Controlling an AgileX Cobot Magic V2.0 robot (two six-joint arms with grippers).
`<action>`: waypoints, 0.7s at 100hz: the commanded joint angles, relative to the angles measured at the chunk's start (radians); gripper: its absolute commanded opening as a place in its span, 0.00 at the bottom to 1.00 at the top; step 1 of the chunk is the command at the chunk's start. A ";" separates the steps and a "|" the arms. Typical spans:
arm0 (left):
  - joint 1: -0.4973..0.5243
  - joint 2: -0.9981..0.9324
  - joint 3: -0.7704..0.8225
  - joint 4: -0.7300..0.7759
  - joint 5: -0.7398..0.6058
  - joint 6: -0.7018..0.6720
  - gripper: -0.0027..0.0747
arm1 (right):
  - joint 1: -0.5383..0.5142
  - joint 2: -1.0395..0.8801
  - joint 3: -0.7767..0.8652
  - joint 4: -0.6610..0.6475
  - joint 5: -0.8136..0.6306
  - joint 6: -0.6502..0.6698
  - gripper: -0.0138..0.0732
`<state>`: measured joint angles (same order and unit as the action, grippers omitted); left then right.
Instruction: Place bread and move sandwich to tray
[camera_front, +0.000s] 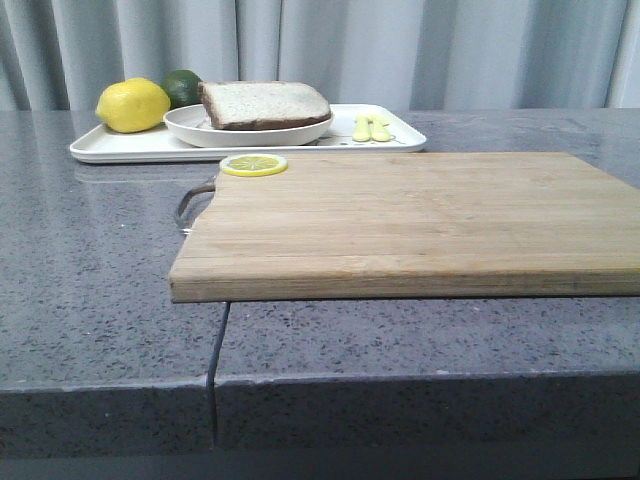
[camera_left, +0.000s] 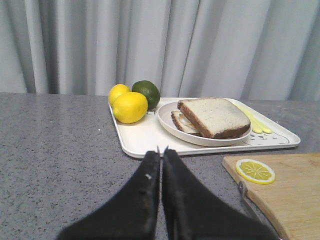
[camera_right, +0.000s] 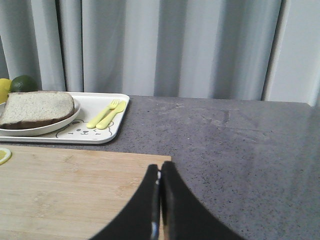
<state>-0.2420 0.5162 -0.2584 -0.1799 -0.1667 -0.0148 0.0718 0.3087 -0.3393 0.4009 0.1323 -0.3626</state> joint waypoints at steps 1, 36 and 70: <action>-0.007 0.002 -0.026 0.002 -0.082 -0.003 0.01 | -0.006 0.008 -0.024 -0.006 -0.070 -0.008 0.08; -0.007 0.002 -0.026 0.002 -0.082 -0.003 0.01 | -0.006 0.008 -0.024 -0.006 -0.070 -0.008 0.08; 0.073 -0.106 0.053 0.102 -0.051 -0.001 0.01 | -0.006 0.008 -0.024 -0.006 -0.070 -0.008 0.08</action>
<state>-0.2052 0.4476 -0.2070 -0.1241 -0.1706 -0.0148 0.0718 0.3087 -0.3393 0.4009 0.1323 -0.3626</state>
